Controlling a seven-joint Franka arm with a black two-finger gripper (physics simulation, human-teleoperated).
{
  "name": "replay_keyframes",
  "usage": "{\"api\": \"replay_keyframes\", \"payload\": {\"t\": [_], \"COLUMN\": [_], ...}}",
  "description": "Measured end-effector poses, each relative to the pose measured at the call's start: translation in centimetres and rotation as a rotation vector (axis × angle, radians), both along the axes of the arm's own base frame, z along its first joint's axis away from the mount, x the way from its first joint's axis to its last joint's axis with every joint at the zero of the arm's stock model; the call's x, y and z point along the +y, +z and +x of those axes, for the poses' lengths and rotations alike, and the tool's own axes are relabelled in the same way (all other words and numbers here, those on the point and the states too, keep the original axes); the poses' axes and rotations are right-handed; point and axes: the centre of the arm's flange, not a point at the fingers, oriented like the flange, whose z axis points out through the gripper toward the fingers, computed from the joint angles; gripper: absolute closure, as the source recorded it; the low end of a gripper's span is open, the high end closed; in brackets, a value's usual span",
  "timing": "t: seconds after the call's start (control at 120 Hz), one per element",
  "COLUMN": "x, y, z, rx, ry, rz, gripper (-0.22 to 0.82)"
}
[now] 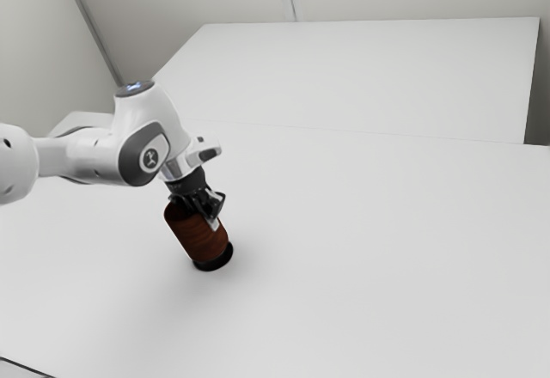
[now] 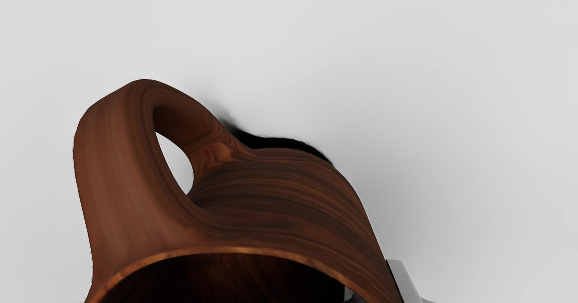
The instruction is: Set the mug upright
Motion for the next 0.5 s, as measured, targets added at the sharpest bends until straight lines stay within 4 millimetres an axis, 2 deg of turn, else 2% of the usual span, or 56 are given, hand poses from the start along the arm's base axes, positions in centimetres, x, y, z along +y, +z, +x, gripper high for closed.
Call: {"api": "replay_keyframes", "payload": {"t": [0.5], "x": [-0.6], "y": [-2.8], "z": [0.2], "rx": [0.052], "ry": [0.023], "rz": [0.002], "gripper": [0.78]}}
